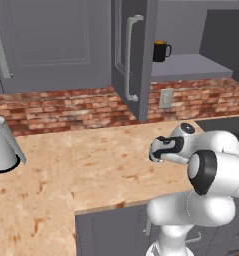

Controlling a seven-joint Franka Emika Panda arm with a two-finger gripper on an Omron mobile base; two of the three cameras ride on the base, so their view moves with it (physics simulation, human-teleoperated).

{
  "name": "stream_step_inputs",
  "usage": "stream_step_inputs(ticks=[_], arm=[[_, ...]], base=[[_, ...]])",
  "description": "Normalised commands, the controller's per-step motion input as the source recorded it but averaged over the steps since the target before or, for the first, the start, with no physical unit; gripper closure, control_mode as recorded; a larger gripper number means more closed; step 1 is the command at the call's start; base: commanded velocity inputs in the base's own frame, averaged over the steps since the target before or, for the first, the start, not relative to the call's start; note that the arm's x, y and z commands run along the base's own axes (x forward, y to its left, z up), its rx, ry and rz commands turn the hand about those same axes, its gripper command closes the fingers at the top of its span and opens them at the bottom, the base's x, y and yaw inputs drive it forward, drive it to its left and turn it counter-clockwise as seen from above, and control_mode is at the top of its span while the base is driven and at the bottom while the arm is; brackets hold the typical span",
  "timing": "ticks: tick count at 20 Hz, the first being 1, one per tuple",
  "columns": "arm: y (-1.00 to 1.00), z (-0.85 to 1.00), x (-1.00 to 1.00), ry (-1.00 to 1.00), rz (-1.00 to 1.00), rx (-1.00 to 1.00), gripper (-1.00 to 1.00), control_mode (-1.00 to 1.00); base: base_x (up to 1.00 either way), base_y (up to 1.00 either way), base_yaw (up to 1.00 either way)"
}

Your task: Pick the mug on the counter and place it in the cabinet with the handle facing the right, like the mugs already inside.

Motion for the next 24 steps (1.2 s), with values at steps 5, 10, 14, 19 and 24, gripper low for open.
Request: stream_step_inputs(ticks=[5,10,14,19,24], arm=[[0.00,-0.03,0.00,0.00,0.00,0.00,1.00,-1.00],[0.00,0.00,0.00,0.00,0.00,0.01,1.00,-1.00],[0.00,0.12,-0.08,-0.04,0.00,0.00,1.00,-1.00],[0.00,0.51,-0.19,-0.09,0.00,-0.01,1.00,-1.00],[0.00,0.63,-0.16,-0.07,0.00,-0.03,1.00,-1.00]], base=[[0.00,0.00,0.00],[0.00,0.00,0.00],[0.00,0.00,0.00],[0.00,0.00,0.00],[0.00,0.00,0.00]])
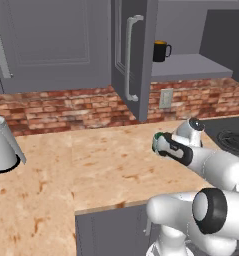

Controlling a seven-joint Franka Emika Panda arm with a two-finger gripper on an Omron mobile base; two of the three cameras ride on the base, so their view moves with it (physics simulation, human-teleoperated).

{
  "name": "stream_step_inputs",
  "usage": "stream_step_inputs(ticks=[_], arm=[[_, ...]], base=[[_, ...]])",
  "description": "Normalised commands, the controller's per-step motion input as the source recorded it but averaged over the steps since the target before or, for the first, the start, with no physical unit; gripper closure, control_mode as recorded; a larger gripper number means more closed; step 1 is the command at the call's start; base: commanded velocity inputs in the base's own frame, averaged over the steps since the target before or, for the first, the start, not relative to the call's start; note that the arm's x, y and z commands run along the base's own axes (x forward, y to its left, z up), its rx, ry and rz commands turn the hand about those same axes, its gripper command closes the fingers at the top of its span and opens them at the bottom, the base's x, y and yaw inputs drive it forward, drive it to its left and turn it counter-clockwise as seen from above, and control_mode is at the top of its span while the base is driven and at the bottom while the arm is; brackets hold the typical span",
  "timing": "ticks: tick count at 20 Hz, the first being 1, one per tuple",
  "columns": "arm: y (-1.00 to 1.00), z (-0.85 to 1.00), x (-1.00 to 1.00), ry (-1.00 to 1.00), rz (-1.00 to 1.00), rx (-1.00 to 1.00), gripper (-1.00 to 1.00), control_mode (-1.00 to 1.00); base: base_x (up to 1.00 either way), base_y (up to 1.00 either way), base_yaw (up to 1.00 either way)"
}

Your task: Pick the mug on the counter and place it in the cabinet with the handle facing the right, like the mugs already inside.

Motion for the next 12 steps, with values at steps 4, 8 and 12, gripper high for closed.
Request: stream_step_inputs(ticks=[4,8,12], arm=[[0.00,0.64,-0.11,-0.06,0.00,-0.01,1.00,-1.00],[0.00,0.66,-0.07,-0.04,0.00,0.00,1.00,-1.00],[0.00,0.63,-0.06,-0.02,0.00,0.00,1.00,-1.00]], base=[[0.00,0.00,0.00],[0.00,0.00,0.00],[0.00,0.00,0.00]])
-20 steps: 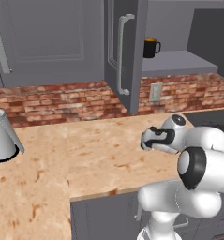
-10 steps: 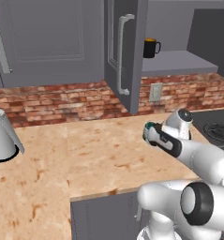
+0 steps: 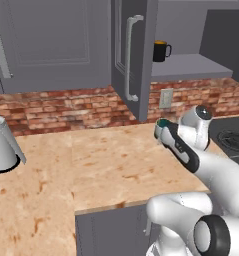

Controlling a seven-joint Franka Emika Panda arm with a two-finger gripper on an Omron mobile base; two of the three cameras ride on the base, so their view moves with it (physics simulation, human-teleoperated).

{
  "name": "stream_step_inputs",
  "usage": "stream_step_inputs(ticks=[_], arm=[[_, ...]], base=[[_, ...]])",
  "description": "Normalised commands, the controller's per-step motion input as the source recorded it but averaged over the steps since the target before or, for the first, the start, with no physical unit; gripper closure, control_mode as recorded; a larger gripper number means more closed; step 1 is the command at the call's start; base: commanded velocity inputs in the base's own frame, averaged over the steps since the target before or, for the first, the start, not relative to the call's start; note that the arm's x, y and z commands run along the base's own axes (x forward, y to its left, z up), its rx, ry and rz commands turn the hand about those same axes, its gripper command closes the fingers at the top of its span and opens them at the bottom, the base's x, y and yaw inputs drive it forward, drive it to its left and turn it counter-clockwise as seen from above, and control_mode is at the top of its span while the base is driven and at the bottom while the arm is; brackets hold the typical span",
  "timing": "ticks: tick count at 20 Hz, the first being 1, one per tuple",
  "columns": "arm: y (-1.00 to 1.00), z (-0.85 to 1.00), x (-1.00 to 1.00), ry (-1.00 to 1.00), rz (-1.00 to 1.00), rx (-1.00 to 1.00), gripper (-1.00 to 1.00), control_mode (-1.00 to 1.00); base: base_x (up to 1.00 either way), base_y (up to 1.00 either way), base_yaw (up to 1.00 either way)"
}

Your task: Pick the mug on the counter and place it in the cabinet with the handle facing the right, like the mugs already inside.

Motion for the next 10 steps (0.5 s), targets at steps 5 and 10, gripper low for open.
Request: stream_step_inputs(ticks=[5,10], arm=[[0.00,0.64,-0.09,-0.02,0.00,0.00,1.00,-1.00],[0.00,0.61,-0.10,-0.03,0.00,0.00,1.00,-1.00]], base=[[0.00,0.00,0.00],[0.00,0.00,0.00]])
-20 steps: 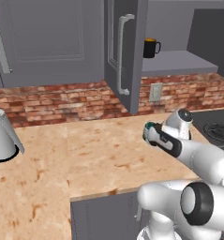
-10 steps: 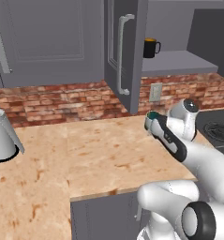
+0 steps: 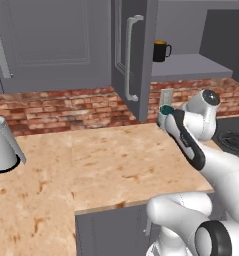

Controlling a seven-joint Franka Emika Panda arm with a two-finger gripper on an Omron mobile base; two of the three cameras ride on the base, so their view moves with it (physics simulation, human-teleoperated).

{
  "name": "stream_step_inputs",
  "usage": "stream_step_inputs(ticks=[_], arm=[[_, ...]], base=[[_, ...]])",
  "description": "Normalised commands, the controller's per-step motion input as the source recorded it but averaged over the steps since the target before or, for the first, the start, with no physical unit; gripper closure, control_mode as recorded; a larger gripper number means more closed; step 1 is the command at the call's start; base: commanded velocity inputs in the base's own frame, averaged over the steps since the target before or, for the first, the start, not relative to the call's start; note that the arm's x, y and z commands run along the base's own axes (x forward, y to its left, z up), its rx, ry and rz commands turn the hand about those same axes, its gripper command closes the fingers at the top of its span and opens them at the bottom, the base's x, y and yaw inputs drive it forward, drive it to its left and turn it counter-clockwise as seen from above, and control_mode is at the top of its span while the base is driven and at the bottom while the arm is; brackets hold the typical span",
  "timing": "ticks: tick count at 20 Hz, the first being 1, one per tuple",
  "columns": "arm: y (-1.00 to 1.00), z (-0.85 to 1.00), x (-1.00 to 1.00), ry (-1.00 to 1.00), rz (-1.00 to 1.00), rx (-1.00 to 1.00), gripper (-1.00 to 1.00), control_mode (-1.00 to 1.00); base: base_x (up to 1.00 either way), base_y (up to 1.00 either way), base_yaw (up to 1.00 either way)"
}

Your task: Pick the mug on the counter and place it in the cabinet with the handle facing the right, like the mugs already inside.

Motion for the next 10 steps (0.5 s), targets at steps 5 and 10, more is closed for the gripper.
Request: stream_step_inputs(ticks=[5,10], arm=[[0.00,0.58,-0.03,-0.02,0.00,0.00,1.00,-1.00],[0.00,0.52,0.00,-0.03,0.00,0.00,1.00,-1.00]], base=[[0.00,0.00,0.00],[0.00,0.00,0.00]])
